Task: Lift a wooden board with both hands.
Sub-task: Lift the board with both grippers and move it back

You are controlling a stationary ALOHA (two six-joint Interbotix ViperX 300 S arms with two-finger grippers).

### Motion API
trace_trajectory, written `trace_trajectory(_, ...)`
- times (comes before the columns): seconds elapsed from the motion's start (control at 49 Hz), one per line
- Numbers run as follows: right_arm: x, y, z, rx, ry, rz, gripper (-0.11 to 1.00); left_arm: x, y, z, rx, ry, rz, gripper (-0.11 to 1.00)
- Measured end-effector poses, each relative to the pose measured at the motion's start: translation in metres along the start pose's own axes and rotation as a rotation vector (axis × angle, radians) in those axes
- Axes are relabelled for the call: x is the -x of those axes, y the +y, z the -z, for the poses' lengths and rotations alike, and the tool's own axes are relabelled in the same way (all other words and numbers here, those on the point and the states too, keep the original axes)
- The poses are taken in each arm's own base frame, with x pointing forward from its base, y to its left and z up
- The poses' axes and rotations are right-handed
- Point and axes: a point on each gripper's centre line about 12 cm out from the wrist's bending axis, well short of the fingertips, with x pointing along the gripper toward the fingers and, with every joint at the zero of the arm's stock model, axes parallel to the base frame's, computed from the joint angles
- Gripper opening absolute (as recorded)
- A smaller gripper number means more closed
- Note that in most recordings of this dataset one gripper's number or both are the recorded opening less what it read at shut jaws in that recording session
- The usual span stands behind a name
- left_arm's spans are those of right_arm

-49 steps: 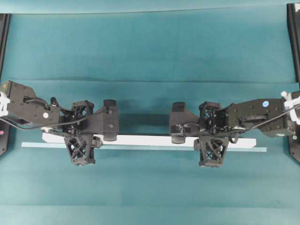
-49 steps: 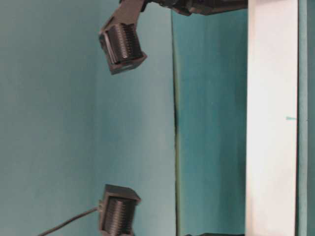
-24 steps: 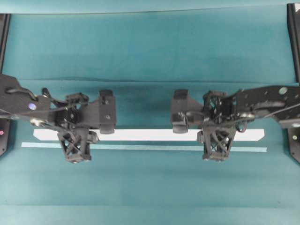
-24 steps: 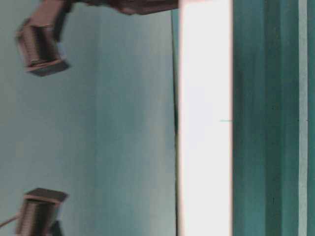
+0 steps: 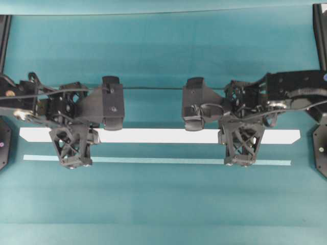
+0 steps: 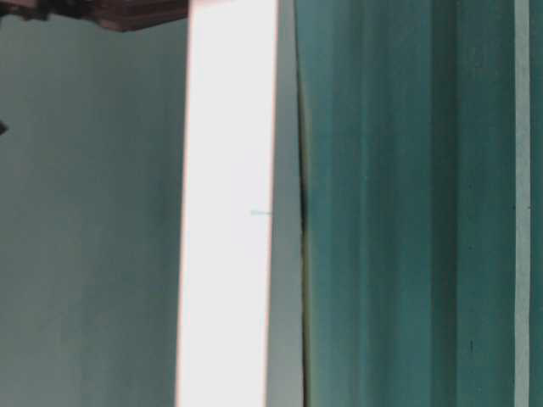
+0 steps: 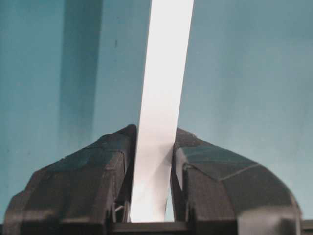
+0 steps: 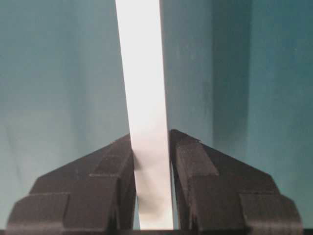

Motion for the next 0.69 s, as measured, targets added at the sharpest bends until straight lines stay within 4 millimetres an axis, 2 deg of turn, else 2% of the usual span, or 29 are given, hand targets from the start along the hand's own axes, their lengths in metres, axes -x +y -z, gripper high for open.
trace_trajectory(0.694,0.103,0.008,-0.025,-0.005,0.038,0.018,0.21,0.094,0.0,-0.04,0.017,-0.02,-0.003,0.18)
